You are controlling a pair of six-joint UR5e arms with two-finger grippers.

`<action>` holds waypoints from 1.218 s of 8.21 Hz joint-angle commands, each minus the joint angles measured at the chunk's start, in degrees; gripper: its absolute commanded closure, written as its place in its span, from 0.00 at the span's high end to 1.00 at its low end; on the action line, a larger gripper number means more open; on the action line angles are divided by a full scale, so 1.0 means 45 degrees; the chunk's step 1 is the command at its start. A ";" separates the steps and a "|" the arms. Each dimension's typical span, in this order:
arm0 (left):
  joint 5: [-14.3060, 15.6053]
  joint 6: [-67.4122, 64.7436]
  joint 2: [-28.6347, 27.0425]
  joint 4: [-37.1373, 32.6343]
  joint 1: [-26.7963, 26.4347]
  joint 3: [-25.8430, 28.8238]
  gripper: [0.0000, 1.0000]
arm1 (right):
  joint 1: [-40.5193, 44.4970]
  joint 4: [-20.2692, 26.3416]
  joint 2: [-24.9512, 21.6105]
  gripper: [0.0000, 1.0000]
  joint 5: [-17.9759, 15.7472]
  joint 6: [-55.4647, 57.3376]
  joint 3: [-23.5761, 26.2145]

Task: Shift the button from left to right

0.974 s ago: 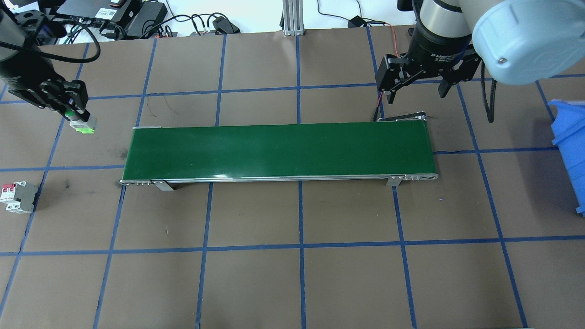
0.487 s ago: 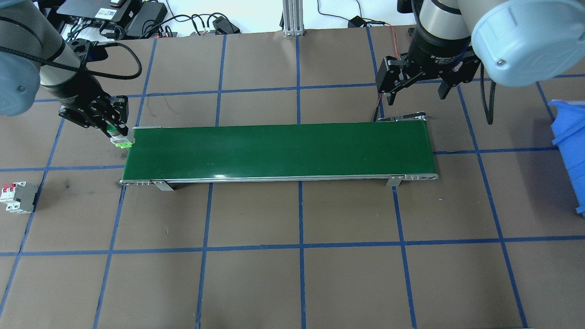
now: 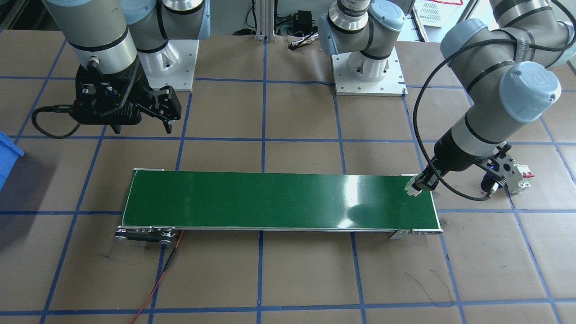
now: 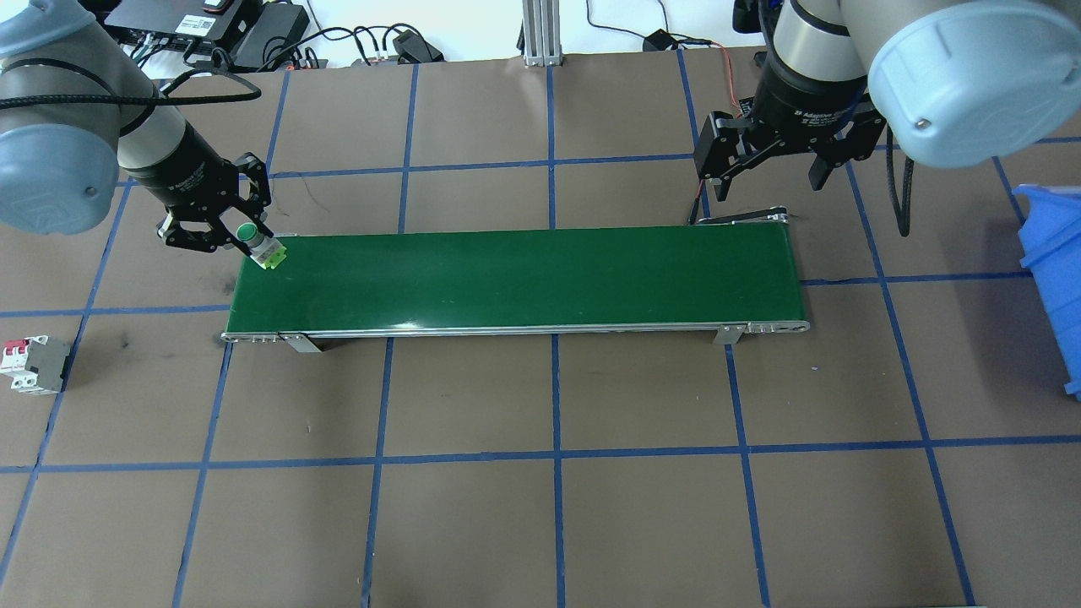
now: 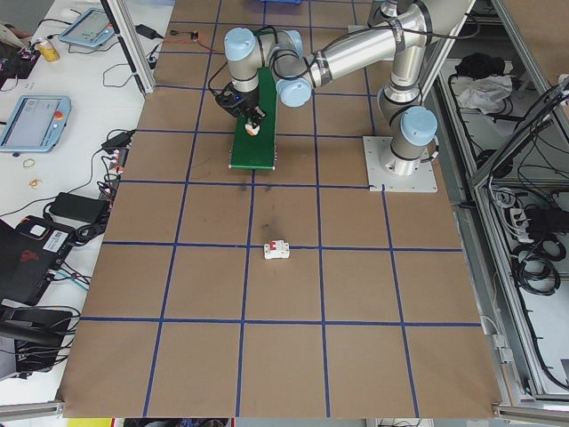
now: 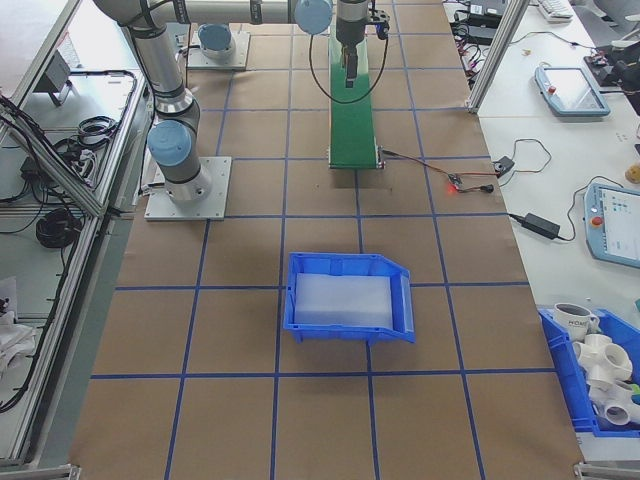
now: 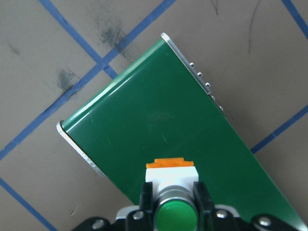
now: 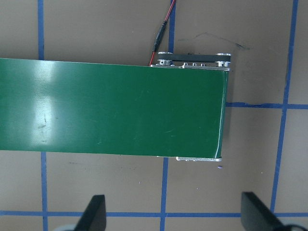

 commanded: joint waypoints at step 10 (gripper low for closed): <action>0.1110 -0.6134 -0.0420 0.3511 -0.0008 -0.2045 0.19 | 0.0000 -0.0141 0.0038 1.00 0.0001 -0.0038 0.0020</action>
